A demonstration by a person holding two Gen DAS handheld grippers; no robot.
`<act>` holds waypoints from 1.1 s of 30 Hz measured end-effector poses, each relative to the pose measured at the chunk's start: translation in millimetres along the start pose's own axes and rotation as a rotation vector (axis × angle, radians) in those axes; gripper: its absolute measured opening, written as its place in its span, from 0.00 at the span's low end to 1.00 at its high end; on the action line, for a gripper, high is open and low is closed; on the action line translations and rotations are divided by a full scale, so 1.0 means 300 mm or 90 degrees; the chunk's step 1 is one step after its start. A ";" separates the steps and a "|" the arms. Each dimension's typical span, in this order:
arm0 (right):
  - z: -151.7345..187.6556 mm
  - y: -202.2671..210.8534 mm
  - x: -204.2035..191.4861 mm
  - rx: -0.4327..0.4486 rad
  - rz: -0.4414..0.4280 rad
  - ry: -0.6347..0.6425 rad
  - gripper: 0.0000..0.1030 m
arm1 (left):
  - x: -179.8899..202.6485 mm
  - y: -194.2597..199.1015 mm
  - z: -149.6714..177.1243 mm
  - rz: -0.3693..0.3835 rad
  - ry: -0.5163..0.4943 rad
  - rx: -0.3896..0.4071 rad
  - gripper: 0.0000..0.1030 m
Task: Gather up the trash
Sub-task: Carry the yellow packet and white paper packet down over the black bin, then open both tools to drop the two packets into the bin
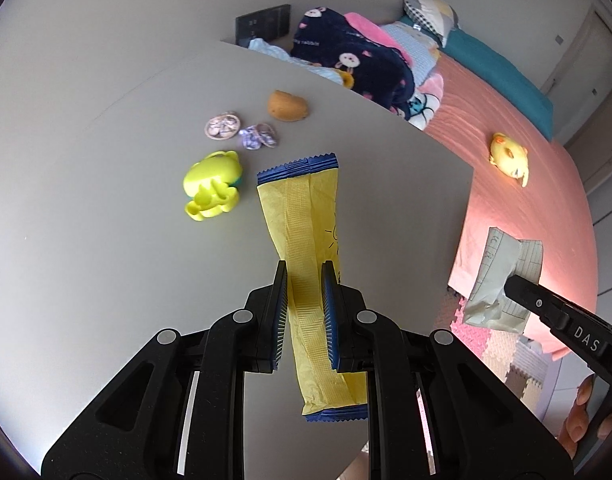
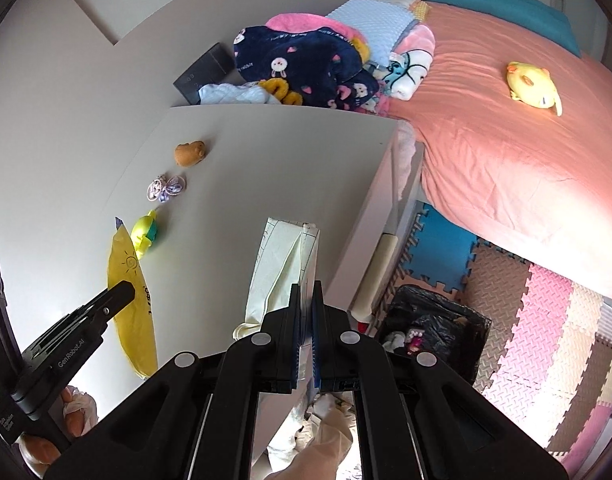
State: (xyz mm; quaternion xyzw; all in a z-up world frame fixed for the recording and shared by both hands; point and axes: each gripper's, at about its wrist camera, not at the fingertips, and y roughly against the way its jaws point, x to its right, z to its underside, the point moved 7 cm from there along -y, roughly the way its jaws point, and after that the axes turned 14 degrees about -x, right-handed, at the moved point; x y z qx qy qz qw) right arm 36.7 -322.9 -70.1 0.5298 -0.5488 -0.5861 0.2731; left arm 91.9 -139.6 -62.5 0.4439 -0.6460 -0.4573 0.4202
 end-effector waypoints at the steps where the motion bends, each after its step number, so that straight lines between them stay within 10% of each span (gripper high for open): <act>1: 0.008 0.010 0.019 0.002 0.001 -0.004 0.05 | 0.025 0.001 0.006 0.002 -0.010 -0.001 0.15; 33: 0.248 0.186 0.527 0.023 0.047 -0.134 0.05 | 0.649 -0.068 0.223 0.051 -0.319 -0.075 0.16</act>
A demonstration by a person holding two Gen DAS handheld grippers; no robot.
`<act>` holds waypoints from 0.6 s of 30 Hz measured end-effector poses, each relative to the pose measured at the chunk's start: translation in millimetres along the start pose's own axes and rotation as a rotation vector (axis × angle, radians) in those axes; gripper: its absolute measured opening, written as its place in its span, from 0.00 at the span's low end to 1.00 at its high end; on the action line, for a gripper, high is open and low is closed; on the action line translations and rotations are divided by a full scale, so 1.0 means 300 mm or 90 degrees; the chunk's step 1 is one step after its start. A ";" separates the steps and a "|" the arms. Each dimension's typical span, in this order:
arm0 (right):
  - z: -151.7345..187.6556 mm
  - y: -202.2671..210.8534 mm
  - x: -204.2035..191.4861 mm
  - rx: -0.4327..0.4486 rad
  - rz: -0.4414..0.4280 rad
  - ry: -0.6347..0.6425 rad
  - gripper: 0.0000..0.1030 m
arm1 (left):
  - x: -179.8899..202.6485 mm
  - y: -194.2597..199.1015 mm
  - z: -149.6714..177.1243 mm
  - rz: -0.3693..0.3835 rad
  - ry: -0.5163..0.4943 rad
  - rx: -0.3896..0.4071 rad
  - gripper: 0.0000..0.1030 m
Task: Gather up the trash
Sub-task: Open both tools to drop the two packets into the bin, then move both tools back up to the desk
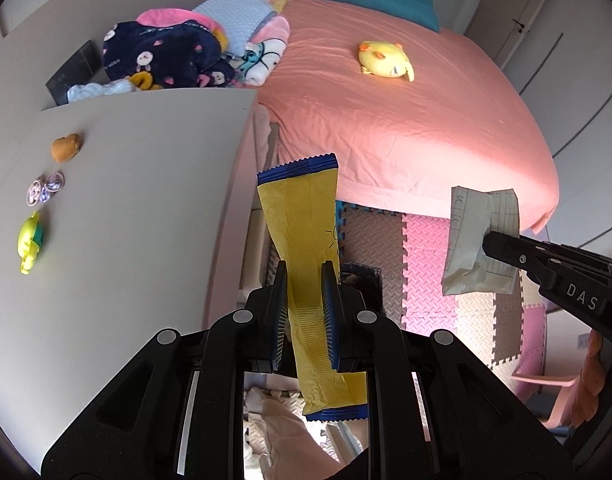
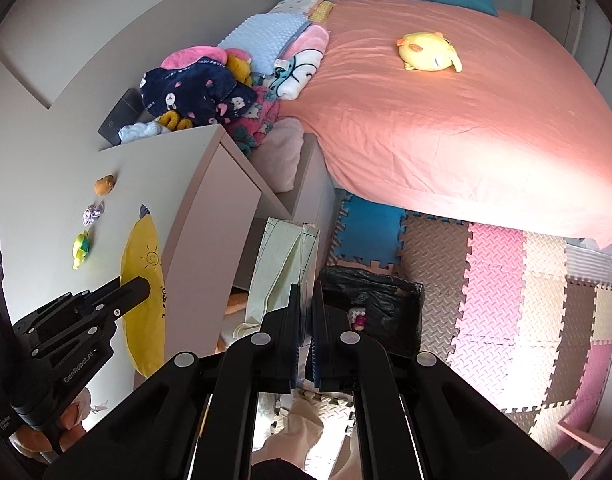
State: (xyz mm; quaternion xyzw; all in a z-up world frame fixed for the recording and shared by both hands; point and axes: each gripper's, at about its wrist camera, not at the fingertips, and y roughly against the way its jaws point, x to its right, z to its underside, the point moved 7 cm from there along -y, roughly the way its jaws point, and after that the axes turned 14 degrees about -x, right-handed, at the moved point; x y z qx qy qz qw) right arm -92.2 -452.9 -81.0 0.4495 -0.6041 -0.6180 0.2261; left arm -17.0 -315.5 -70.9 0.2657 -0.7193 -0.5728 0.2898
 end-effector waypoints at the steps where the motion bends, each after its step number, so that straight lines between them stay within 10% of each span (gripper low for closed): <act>1: 0.002 -0.001 0.007 -0.002 -0.002 -0.002 0.07 | 0.015 -0.009 0.006 0.003 -0.015 -0.010 0.18; 2: 0.006 0.001 0.017 -0.001 -0.002 -0.009 0.18 | 0.027 -0.017 0.009 0.008 -0.023 -0.019 0.22; 4: 0.013 0.014 0.039 0.008 -0.001 -0.024 0.48 | 0.035 -0.028 0.015 0.006 -0.025 -0.033 0.90; 18: -0.003 0.087 0.074 0.070 0.014 -0.056 0.51 | 0.064 -0.011 0.022 0.011 -0.057 -0.012 0.94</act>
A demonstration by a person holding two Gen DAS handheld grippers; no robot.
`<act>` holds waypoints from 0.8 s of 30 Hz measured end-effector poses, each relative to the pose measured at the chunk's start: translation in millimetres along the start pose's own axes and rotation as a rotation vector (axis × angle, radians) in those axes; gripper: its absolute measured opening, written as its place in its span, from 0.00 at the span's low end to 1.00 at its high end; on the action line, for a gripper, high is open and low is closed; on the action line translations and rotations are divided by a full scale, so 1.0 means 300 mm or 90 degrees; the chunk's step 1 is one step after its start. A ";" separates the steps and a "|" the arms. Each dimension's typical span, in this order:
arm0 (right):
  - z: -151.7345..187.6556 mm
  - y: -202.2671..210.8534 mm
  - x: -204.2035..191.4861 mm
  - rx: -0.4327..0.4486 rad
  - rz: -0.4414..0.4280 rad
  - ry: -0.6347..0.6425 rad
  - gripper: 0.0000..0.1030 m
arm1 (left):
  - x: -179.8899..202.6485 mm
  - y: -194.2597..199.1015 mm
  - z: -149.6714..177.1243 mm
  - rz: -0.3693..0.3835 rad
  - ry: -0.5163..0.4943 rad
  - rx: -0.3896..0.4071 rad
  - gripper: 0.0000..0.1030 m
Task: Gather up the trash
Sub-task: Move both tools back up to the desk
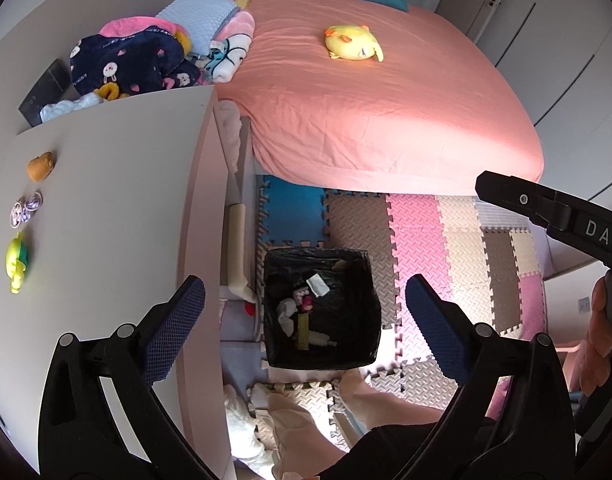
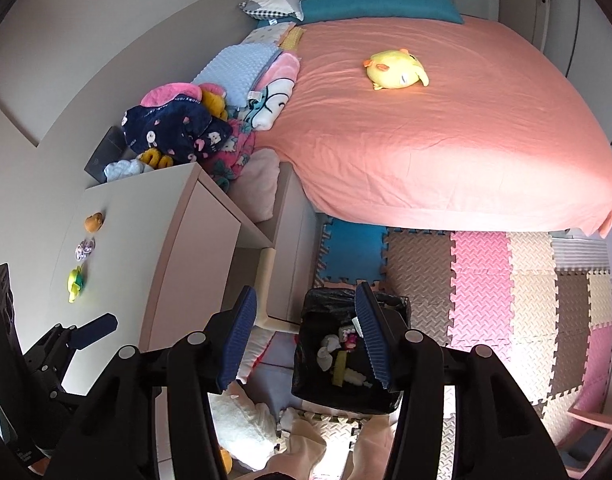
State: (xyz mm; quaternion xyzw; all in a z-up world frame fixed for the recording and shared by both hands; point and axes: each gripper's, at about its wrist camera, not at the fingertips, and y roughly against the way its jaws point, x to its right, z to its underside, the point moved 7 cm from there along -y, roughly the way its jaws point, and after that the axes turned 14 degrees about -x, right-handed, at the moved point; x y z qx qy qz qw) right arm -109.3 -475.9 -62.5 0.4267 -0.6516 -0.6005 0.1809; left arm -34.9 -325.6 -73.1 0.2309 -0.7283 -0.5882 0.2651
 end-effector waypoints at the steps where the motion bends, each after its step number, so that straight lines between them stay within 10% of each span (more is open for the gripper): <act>1: 0.000 -0.002 -0.005 -0.001 0.000 0.002 0.51 | -0.003 0.001 0.001 0.000 0.001 0.001 0.94; 24: -0.040 -0.088 -0.352 -0.023 -0.033 0.119 0.51 | -0.303 0.039 0.081 -0.038 0.102 0.012 0.94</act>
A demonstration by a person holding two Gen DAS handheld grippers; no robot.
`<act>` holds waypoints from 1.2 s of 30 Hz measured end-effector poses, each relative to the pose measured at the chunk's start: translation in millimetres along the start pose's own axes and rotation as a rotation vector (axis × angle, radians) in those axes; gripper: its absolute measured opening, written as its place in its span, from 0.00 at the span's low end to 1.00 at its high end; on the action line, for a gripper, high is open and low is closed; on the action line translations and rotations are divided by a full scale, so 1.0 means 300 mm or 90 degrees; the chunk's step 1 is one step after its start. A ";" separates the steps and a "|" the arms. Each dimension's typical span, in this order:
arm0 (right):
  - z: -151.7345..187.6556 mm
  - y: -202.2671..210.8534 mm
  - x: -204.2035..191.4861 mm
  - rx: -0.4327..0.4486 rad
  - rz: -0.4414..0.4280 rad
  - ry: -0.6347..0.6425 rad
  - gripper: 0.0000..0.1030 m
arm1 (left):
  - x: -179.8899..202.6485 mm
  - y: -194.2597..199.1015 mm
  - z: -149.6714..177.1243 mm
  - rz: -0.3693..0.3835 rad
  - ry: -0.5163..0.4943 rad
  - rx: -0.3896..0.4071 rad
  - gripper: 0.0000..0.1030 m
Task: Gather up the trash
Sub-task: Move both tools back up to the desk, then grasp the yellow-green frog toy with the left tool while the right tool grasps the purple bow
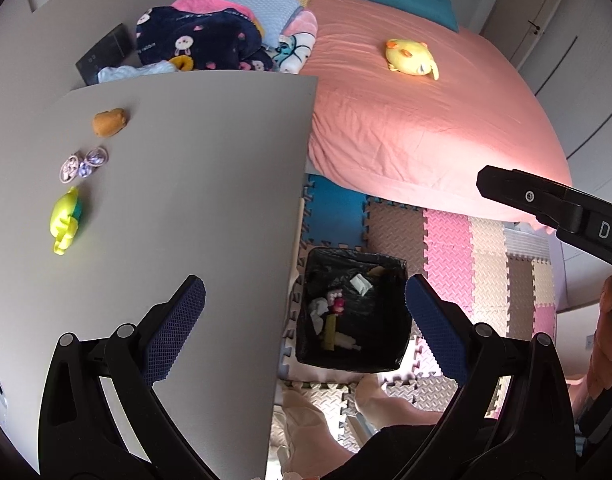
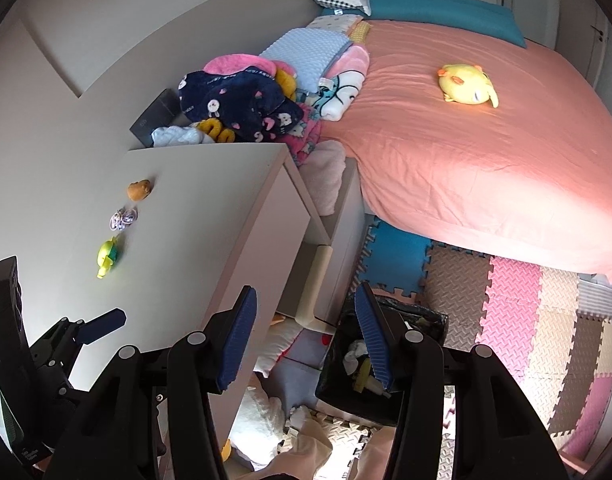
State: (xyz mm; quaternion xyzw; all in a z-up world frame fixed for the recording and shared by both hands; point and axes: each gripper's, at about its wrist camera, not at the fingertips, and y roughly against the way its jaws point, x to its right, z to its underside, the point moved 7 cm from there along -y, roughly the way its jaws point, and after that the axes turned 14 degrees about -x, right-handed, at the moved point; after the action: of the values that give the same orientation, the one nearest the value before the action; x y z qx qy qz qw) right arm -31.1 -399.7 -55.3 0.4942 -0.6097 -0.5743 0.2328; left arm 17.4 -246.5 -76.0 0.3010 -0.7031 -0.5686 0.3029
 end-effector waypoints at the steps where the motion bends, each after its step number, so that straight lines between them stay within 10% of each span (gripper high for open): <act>1: -0.005 -0.009 -0.021 -0.003 -0.001 0.007 0.51 | -0.019 0.001 0.000 -0.001 0.008 0.001 0.94; 36: -0.220 -0.343 -0.634 -0.057 -0.025 0.186 0.51 | -0.724 -0.076 -0.035 -0.036 0.242 0.006 0.94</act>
State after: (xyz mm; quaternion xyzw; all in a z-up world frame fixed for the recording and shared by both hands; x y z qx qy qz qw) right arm 136.3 -250.1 -81.6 0.5735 -0.5332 -0.5274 0.3298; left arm 165.3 -90.2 -114.9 0.4241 -0.6268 -0.5066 0.4130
